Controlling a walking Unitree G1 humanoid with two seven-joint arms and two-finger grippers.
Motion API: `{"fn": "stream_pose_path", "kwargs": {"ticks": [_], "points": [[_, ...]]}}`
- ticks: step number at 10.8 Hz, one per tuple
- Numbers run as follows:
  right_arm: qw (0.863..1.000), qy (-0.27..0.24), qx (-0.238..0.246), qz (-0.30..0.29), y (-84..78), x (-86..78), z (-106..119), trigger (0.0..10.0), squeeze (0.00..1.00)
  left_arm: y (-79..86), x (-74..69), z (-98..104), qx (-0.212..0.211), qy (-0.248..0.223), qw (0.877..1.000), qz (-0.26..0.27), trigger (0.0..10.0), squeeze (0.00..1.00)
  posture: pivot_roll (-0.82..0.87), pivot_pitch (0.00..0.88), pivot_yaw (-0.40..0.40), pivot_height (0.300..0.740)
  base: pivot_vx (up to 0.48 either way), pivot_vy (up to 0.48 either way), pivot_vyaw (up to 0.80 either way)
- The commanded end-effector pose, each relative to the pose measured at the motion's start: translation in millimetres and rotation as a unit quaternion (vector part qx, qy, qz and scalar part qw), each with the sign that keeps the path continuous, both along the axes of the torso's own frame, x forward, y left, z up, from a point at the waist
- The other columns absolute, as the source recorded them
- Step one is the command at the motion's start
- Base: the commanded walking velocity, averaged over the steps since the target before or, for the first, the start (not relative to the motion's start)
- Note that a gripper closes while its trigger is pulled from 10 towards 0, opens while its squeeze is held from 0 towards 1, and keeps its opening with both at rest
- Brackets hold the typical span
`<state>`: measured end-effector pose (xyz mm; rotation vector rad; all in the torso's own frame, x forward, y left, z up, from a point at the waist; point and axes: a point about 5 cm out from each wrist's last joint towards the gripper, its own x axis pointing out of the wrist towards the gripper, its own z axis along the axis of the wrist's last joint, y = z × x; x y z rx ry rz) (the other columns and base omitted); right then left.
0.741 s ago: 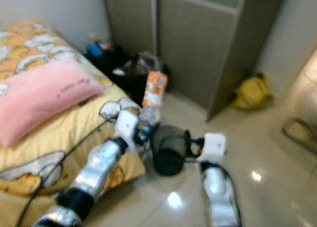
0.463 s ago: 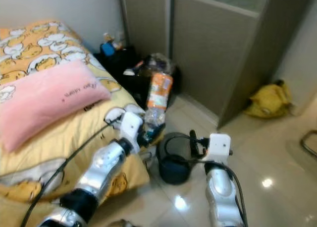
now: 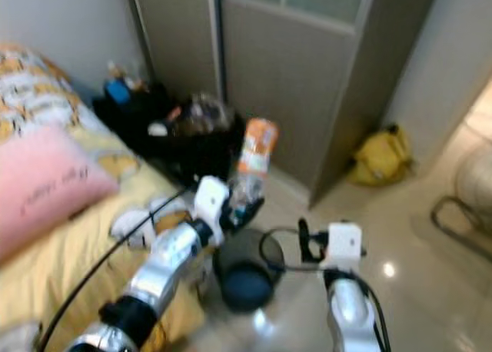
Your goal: Clean up the room
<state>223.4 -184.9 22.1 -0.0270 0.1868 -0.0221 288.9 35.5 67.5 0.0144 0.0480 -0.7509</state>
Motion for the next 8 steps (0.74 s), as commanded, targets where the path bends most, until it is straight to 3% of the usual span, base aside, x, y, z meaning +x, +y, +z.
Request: {"fn": "stream_pose_path", "kwargs": {"ticks": [1, 3, 4, 5, 6, 7, 8], "points": [[1.0, 0.004, 0.005, 0.01, 7.5, -4.1, -2, 10.0, 0.0, 6.4, -1.0, -1, 0.008, -0.006, 1.0, 0.004, 10.0, 0.0, -0.07, 0.0, 0.042, 0.74, 0.461, 0.0, -0.66], [0.999, 0.034, 0.006, 0.035, 13.3, -20.4, -12, 10.0, 0.0, 14.1, 1.1, -18, 0.081, 0.003, 0.996, 0.039, 10.0, 0.0, -0.09, 0.0, 0.04, 0.728, 0.471, 0.0, 0.0], [0.997, 0.052, 0.004, 0.054, 17.7, -30.9, -16, 10.0, 0.0, 31.6, 15.3, -39, 0.185, 0.055, 0.977, 0.091, 10.0, 0.0, -0.1, 0.0, 0.035, 0.728, 0.0, 0.0, 0.0], [0.996, 0.061, 0.0, 0.064, 16.0, -44.4, -16, 10.0, 0.0, 36.3, 20.2, -45, 0.227, 0.08, 0.965, 0.105, 10.0, 0.0, -0.11, 0.0, 0.036, 0.728, 0.0, 0.0, 0.0], [0.994, 0.087, -0.005, 0.064, 9.7, -64.2, -19, 10.0, 0.0, 29.1, 20.5, -50, 0.267, 0.103, 0.953, 0.096, 10.0, 0.0, -0.15, 0.0, 0.048, 0.728, 0.0, 0.0, 0.0], [0.994, 0.094, -0.006, 0.059, 9.9, -73.2, -19, 10.0, 0.0, 21.3, 20.5, -50, 0.276, 0.114, 0.95, 0.088, 10.0, 1.0, -0.19, 0.0, 0.072, 0.728, 0.0, 0.0, 0.0], [0.994, 0.093, -0.006, 0.056, 10.6, -74.3, -18, 10.0, 0.0, 17.4, 19.8, -50, 0.28, 0.118, 0.949, 0.079, 10.0, 1.0, -0.2, 0.0, 0.081, 0.728, 0.0, 0.0, 0.0]]}}
